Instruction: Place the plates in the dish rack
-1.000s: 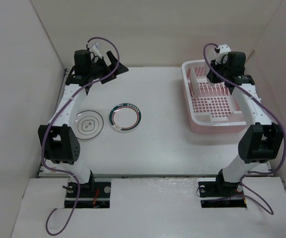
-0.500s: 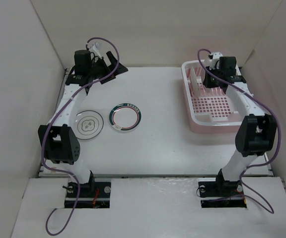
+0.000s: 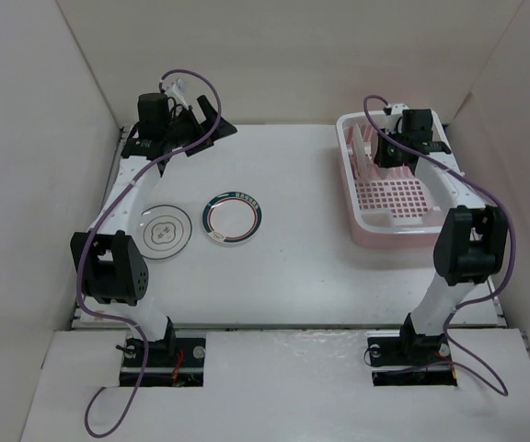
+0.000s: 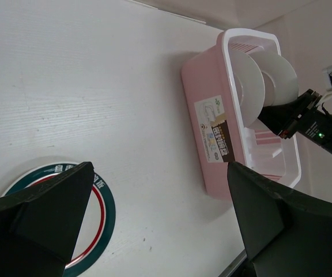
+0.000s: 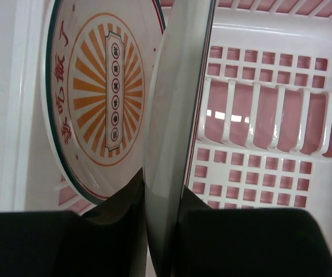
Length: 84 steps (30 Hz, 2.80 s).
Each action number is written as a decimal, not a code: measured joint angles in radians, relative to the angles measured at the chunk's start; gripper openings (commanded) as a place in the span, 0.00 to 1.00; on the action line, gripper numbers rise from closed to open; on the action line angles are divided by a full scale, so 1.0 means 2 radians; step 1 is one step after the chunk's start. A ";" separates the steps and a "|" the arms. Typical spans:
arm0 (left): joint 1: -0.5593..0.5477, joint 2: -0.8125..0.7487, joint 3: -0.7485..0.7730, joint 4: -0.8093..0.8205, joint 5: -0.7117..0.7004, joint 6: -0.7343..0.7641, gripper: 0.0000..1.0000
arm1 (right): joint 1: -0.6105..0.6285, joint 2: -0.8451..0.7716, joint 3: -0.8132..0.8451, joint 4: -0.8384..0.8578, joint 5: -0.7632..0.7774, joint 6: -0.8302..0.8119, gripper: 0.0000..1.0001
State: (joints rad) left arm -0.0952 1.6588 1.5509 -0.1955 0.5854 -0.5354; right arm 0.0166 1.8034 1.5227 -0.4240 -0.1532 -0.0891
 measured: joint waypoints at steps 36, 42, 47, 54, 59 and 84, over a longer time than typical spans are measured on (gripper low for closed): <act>0.000 0.000 0.000 -0.010 -0.002 0.002 1.00 | 0.002 0.030 0.012 -0.011 0.017 0.008 0.41; 0.000 0.000 0.000 -0.010 -0.004 0.002 1.00 | 0.002 0.019 0.012 -0.017 0.023 0.010 0.50; 0.002 0.001 0.000 -0.010 -0.008 0.001 1.00 | 0.002 -0.011 0.015 -0.022 0.027 0.015 0.52; 0.031 0.008 -0.010 -0.004 -0.009 -0.010 1.00 | 0.002 -0.058 0.052 -0.043 0.062 0.029 0.71; 0.049 0.011 -0.050 0.007 -0.036 -0.017 1.00 | 0.001 -0.132 0.053 -0.053 0.075 0.049 1.00; 0.152 -0.363 -0.450 -0.050 -0.220 -0.149 1.00 | 0.110 -0.018 0.149 0.004 -0.193 0.111 1.00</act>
State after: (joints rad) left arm 0.2085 0.9329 0.6506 -0.2955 0.1444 -0.8330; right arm 0.2367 1.7676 1.8206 -0.4156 -0.5388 0.1322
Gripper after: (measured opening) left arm 0.997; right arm 0.995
